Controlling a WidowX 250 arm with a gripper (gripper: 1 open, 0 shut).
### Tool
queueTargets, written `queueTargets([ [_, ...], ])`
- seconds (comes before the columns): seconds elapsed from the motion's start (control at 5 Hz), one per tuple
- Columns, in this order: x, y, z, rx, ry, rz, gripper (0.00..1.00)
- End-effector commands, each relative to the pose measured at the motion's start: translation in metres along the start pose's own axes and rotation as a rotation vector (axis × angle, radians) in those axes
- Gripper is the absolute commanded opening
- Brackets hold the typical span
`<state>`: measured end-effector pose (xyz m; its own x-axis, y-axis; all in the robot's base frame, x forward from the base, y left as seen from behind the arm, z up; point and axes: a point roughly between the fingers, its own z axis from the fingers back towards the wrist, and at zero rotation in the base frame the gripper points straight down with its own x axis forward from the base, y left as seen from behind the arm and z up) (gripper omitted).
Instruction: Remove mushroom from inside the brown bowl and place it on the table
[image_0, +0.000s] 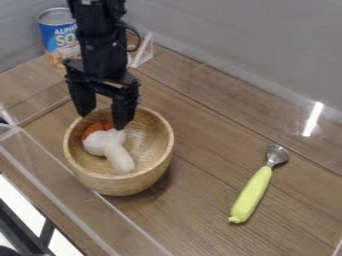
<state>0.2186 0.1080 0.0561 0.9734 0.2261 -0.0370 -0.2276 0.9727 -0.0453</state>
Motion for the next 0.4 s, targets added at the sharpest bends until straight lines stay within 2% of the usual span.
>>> queueTargets([
  [0.0,0.0027,-0.0037,0.0031,-0.001,-0.019,-0.009,1.00],
  [0.2,0.0022,-0.0055,0.0019,-0.005,-0.019,-0.012,1.00],
])
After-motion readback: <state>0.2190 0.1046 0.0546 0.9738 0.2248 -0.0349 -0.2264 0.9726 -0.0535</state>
